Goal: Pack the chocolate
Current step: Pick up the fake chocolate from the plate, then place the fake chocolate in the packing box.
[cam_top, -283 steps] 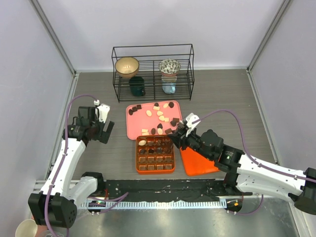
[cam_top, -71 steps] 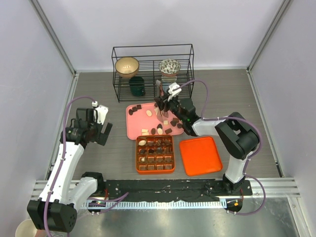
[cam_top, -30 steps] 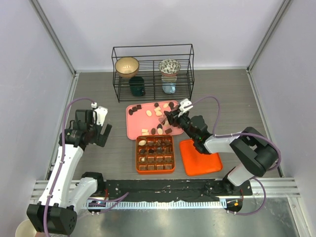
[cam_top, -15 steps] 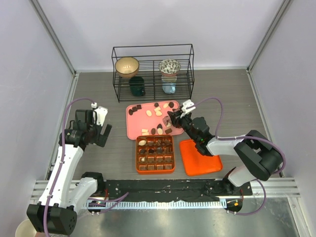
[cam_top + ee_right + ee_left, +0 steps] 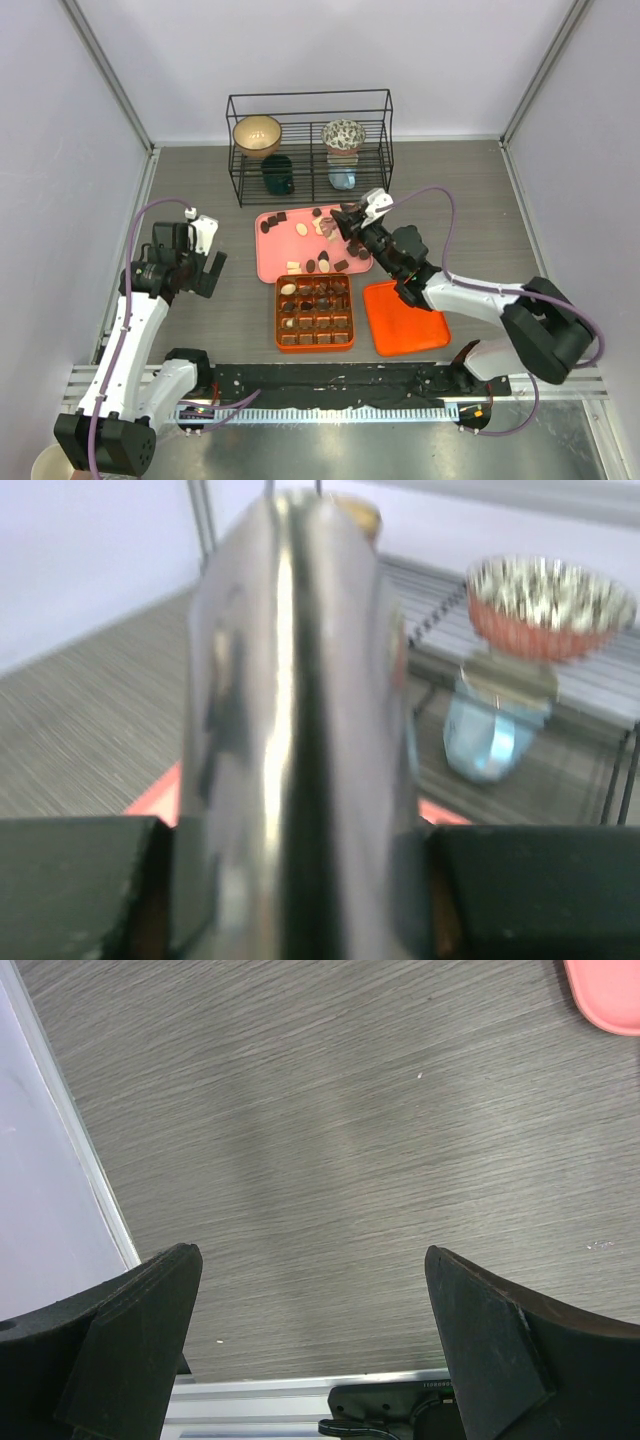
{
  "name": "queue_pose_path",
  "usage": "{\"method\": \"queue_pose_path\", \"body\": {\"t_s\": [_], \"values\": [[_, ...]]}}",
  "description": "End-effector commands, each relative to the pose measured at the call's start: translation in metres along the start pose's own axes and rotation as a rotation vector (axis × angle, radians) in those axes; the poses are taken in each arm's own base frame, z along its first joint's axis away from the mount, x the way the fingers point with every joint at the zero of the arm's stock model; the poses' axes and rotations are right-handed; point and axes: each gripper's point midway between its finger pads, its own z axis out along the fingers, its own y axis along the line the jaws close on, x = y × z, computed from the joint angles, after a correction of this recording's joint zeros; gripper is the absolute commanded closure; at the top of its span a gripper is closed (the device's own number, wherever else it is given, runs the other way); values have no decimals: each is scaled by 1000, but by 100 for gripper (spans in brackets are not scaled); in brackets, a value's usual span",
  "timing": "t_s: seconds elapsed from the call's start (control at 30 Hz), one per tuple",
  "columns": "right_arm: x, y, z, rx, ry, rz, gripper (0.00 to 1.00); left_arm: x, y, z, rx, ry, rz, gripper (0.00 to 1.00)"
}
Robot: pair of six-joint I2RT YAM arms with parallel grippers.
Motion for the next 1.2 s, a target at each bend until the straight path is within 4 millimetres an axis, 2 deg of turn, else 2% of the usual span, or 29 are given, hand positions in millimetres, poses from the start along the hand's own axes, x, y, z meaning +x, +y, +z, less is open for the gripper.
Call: {"method": "queue_pose_path", "body": {"t_s": [0.0, 0.03, 0.2, 0.23, 0.27, 0.33, 0.37, 0.5, 0.73, 0.9, 1.17], "values": [[-83, 29, -5, -83, -187, -23, 80, -11, 3, -8, -4, -48, 6, 0], [-94, 35, -12, -100, -209, -18, 80, -11, 3, -8, -5, -48, 7, 0], [-95, 73, -44, -194, -193, 31, 80, -11, 3, -9, -4, -52, 5, 0], [-85, 85, -53, -230, -165, 57, 80, -11, 3, -10, -7, -54, 5, 0], [-90, 92, -61, -250, -176, 72, 80, -11, 3, -10, -6, -54, 6, 0], [-77, 102, -73, -276, -139, 85, 80, -10, 3, -9, -6, -51, 5, 0], [-77, 113, -81, -307, -135, 104, 80, -10, 3, -9, -6, -51, 5, 0], [-59, 130, -101, -358, -84, 137, 80, -10, 3, -9, -7, -47, 5, 0], [-50, 151, -112, -420, -64, 194, 79, -9, 2, -9, -4, -44, 2, 0], [-46, 162, -115, -452, -52, 209, 72, -9, 3, -9, -5, -43, 0, 0], [-38, 163, -110, -435, -36, 207, 62, -8, 3, -8, -8, -42, 4, 0]]}}
